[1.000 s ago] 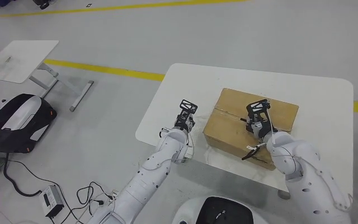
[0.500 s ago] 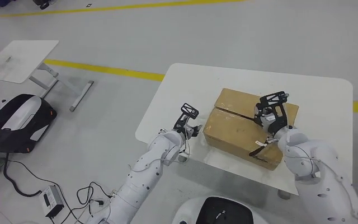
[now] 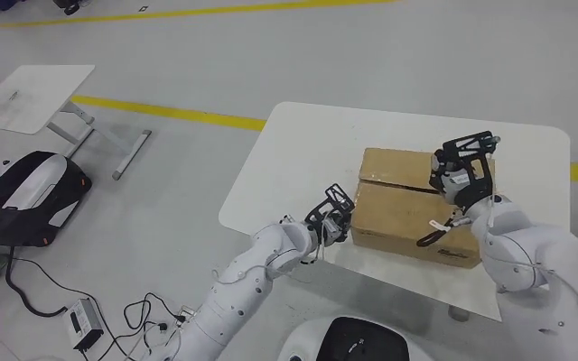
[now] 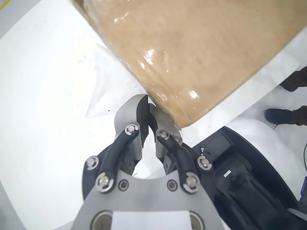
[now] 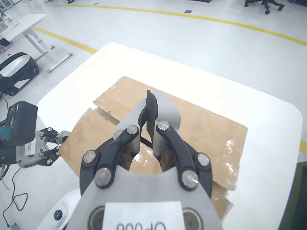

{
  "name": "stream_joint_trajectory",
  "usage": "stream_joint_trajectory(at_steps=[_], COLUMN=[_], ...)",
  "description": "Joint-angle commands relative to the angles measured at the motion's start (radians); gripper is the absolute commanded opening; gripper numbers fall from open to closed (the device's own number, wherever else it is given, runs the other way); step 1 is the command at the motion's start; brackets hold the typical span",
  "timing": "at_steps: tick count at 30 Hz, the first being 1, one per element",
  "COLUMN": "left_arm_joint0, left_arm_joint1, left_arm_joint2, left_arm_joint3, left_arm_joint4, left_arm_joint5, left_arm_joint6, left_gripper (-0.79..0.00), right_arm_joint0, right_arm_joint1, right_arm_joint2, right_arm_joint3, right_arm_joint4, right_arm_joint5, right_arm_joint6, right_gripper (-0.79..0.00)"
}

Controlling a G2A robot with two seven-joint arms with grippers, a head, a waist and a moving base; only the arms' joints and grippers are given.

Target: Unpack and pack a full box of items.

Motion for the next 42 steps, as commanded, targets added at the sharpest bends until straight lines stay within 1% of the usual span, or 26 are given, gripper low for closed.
stream_joint_trajectory(at_steps=[1, 2, 3, 4, 5, 13, 16, 19, 22, 27, 32, 35, 36, 37, 39, 40, 41, 42], left_arm_joint0=[0.008, 0.011, 0.014, 0.017, 0.020, 0.050, 0.064, 0.059, 0.036, -0.028, -0.084, -0.113, -0.121, -0.130, -0.150, -0.158, -0.165, -0.177], left_arm_joint1=[0.002, 0.003, 0.004, 0.004, 0.005, 0.017, 0.021, 0.024, 0.023, 0.014, 0.004, -0.001, -0.003, -0.006, -0.009, -0.011, -0.014, -0.016], left_arm_joint2=[0.008, 0.008, 0.008, 0.008, 0.006, -0.050, -0.083, -0.094, -0.085, -0.039, 0.008, 0.023, 0.025, 0.027, 0.031, 0.033, 0.032, 0.030], left_arm_joint3=[-0.014, -0.016, -0.016, -0.016, -0.013, -0.016, -0.013, 0.009, 0.048, 0.132, 0.225, 0.272, 0.289, 0.305, 0.335, 0.352, 0.368, 0.382], left_arm_joint4=[0.004, 0.007, 0.008, 0.006, -0.001, -0.032, -0.038, -0.032, -0.031, -0.030, 0.008, -0.015, -0.034, -0.059, -0.093, -0.112, -0.157, -0.189], left_arm_joint5=[-0.020, -0.018, -0.016, -0.016, -0.015, 0.015, 0.048, 0.062, 0.070, 0.082, 0.139, 0.144, 0.146, 0.145, 0.139, 0.138, 0.128, 0.116], left_arm_joint6=[0.007, 0.006, 0.005, 0.004, 0.002, -0.015, -0.002, 0.010, 0.026, 0.040, 0.044, 0.035, 0.029, 0.021, 0.007, -0.001, -0.012, -0.026], left_gripper=[-0.751, -0.591, -0.456, -0.246, 0.000, 0.000, 0.000, 0.000, 0.000, 0.000, 0.000, 0.000, -0.022, -0.074, -0.320, -0.403, -0.514, -0.594], right_arm_joint0=[-0.003, -0.005, -0.007, -0.008, -0.008, 0.007, 0.012, 0.016, 0.018, 0.021, 0.017, 0.012, 0.010, 0.008, 0.005, 0.004, 0.003, 0.003], right_arm_joint1=[0.001, 0.001, 0.000, 0.000, -0.001, -0.016, -0.021, -0.024, -0.026, -0.029, -0.031, -0.031, -0.031, -0.031, -0.031, -0.032, -0.032, -0.032], right_arm_joint2=[0.002, 0.000, -0.004, -0.009, -0.018, -0.099, -0.118, -0.130, -0.137, -0.139, -0.140, -0.137, -0.135, -0.134, -0.132, -0.132, -0.131, -0.131], right_arm_joint3=[-0.006, -0.005, 0.001, 0.009, 0.020, 0.120, 0.164, 0.199, 0.216, 0.226, 0.218, 0.212, 0.210, 0.209, 0.206, 0.205, 0.204, 0.203], right_arm_joint4=[0.000, 0.000, 0.001, 0.006, 0.008, 0.025, 0.018, 0.012, 0.004, -0.004, -0.010, -0.014, -0.015, -0.016, -0.017, -0.018, -0.018, -0.020], right_arm_joint5=[-0.005, -0.009, -0.013, -0.016, -0.020, -0.043, -0.040, -0.032, -0.026, -0.014, -0.004, 0.002, 0.004, 0.004, 0.006, 0.006, 0.006, 0.005], right_arm_joint6=[0.006, 0.010, 0.011, 0.011, 0.011, -0.028, -0.042, -0.042, -0.037, -0.029, -0.024, -0.022, -0.022, -0.022, -0.022, -0.022, -0.021, -0.022], right_gripper=[-0.785, -0.785, -0.785, -0.785, -0.785, -0.785, -0.785, -0.785, -0.785, -0.785, -0.785, -0.785, -0.785, -0.785, -0.785, -0.785, -0.785, -0.785])
